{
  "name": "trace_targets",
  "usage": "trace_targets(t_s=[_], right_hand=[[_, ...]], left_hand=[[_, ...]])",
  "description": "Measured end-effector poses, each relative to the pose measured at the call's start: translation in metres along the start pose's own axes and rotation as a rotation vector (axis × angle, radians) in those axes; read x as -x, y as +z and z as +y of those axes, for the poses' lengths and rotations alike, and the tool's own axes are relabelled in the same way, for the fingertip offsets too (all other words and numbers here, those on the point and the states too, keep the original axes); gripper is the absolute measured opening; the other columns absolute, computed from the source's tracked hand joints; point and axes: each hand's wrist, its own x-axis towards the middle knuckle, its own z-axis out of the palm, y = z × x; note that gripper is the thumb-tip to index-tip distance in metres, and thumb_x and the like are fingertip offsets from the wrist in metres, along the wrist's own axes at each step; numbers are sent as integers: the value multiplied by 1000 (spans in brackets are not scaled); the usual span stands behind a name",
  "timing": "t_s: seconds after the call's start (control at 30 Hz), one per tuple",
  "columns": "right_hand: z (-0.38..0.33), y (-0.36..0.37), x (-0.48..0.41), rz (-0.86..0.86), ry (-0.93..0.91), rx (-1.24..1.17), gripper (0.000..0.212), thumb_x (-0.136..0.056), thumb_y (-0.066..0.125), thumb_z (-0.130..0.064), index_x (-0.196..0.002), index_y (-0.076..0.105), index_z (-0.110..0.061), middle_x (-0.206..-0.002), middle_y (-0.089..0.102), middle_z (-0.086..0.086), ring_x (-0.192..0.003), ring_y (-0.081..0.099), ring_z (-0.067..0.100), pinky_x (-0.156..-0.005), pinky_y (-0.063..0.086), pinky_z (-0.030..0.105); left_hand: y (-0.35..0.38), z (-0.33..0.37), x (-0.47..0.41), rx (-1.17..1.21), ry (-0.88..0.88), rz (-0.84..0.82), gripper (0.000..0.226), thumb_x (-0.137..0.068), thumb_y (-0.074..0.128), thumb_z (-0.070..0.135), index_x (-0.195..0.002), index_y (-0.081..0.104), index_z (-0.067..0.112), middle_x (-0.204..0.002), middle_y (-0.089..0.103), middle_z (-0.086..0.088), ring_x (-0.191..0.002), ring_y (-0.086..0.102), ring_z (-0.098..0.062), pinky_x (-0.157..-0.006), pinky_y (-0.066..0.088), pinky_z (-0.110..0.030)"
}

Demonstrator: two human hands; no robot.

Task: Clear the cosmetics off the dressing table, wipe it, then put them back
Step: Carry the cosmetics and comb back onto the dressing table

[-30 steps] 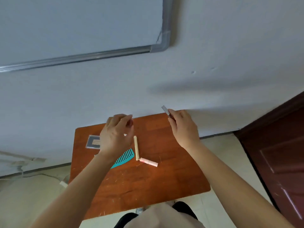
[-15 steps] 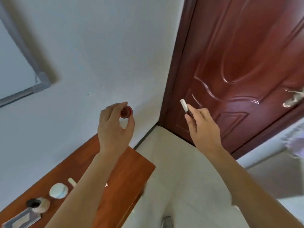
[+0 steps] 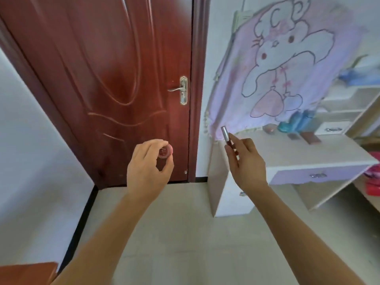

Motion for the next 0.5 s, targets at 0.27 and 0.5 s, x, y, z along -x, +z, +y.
trace_targets(t_s=[0.27,0.5], right_hand=[[181,-84,-23,22,230,95,32,-99,55,-31,-130,60,-23,-102,58,-4,-76,65,16,-58,46,28],[274,-87,-53,-23,372,102,33,-100,53,-32,-131,59,-23,-105,60,-4,-77,66,14,-62,52,33]], left_hand=[[172,137,-23,113,151,-162,17,-85,69,21,-102,69,19,-104,66,9,-93,56,-13,-76,48,-21],[287,163,-50,144,173,-287,21,-81,73,20,-100,66,23,-100,64,11,-90,55,-11,-78,41,-15]])
